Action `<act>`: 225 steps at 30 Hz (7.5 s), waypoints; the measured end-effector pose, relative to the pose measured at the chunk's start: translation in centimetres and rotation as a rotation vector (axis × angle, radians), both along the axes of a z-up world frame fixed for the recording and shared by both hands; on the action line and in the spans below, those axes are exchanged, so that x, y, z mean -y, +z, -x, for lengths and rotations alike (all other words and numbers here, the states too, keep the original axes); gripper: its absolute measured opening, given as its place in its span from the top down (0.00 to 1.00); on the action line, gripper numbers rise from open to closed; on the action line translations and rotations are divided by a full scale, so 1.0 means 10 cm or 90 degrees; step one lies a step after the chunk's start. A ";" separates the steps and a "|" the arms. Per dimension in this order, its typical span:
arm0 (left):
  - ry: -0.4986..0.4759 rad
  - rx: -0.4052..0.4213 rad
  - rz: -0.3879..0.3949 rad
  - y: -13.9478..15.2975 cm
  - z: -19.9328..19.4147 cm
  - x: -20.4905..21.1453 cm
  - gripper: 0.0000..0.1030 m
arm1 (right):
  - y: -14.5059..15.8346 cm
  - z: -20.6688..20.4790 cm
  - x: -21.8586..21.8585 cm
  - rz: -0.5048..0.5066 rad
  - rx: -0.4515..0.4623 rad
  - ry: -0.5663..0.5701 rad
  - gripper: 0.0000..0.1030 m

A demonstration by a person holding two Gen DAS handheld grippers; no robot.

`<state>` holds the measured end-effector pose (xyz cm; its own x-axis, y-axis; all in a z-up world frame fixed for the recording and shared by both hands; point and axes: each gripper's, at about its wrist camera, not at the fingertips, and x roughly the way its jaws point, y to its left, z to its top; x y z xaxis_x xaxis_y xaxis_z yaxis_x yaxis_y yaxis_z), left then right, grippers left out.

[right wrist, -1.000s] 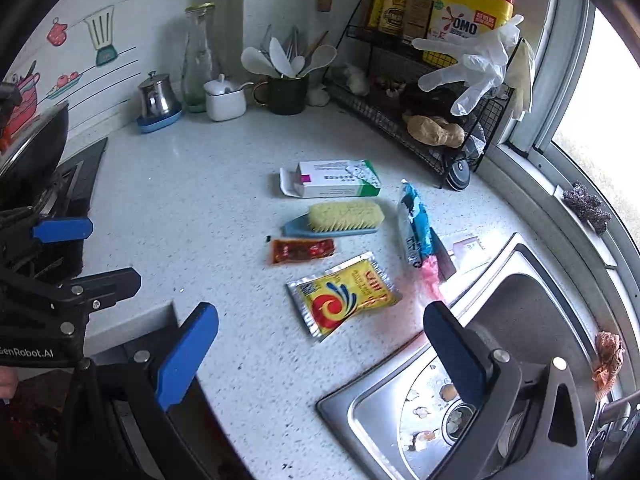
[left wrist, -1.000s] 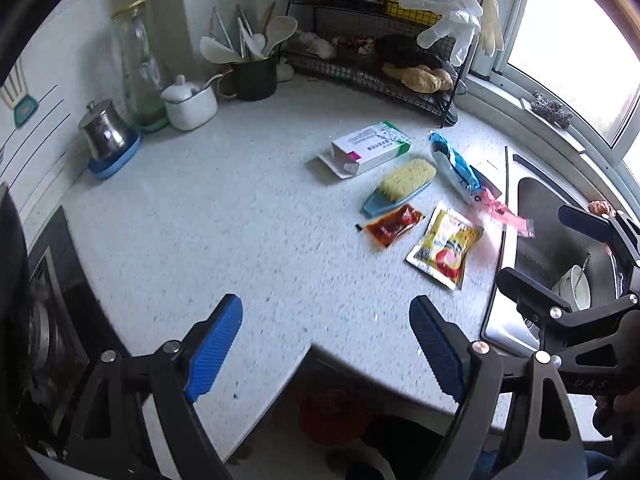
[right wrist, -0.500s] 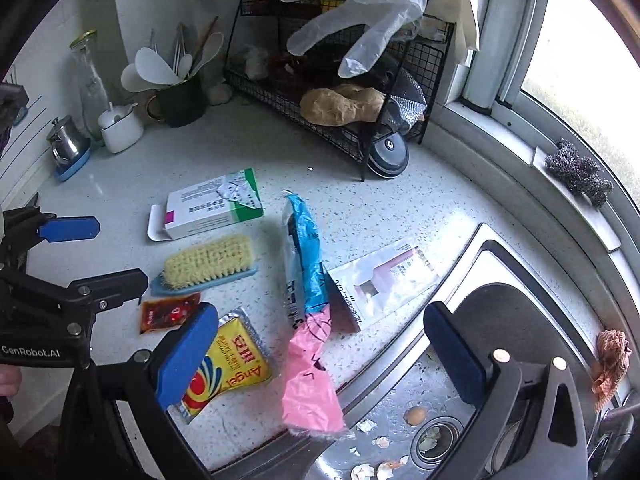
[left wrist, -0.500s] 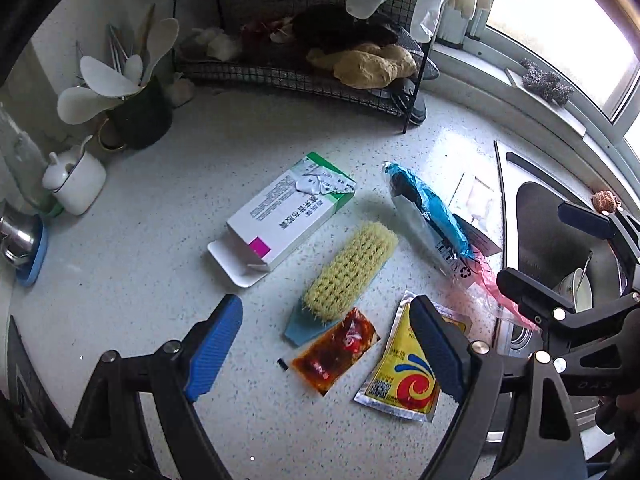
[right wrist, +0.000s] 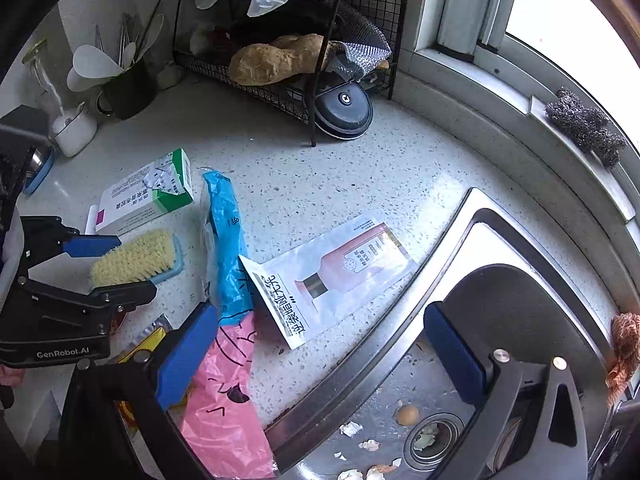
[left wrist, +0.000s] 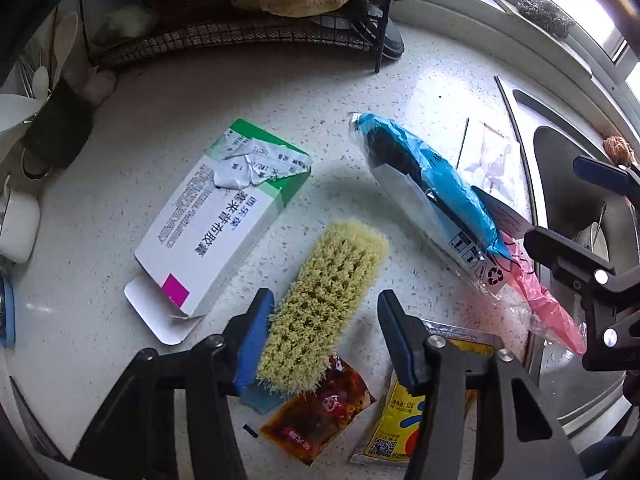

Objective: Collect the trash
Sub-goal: 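Close the left gripper on the yellow-bristled scrub brush, then grasp the blue-and-pink plastic bag with the right gripper while the left holds the brush, then carry the brush and plastic bag down over the red trash bin, then open both grippers to drop the brush and bag into the bin, then raise both tools back up to the counter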

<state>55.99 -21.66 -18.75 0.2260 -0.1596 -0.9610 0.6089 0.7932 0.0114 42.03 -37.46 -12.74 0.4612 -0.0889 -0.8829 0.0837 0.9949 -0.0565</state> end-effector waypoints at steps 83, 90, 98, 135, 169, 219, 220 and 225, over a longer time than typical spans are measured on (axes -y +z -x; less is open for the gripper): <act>0.308 0.010 0.147 0.05 3.60 -2.71 0.71 | -0.16 2.49 -2.39 -0.078 -0.074 0.303 0.91; 0.335 -0.048 0.137 -0.44 3.74 -2.87 0.71 | -0.58 2.63 -2.55 -0.072 -0.117 0.311 0.91; 0.326 -0.073 0.111 -1.15 3.63 -2.87 0.71 | -1.31 2.51 -2.55 -0.081 -0.157 0.283 0.92; 0.327 -0.189 0.040 -4.30 3.37 -2.89 0.77 | -4.66 2.20 -2.43 -0.107 -0.302 0.293 0.92; 0.365 -0.016 0.066 -1.14 3.82 -3.09 0.20 | -1.80 2.53 -2.66 -0.053 -0.128 0.342 0.18; 0.159 0.064 0.098 0.42 0.71 -0.87 0.13 | -0.05 0.18 -0.68 0.044 -0.044 0.161 0.00; 0.159 0.059 0.100 0.39 0.69 -0.83 0.13 | -0.06 0.15 -0.63 0.043 -0.044 0.162 0.00; 0.153 0.048 0.077 0.23 0.55 -0.66 0.13 | -0.26 -0.02 -0.48 0.046 -0.080 0.186 0.09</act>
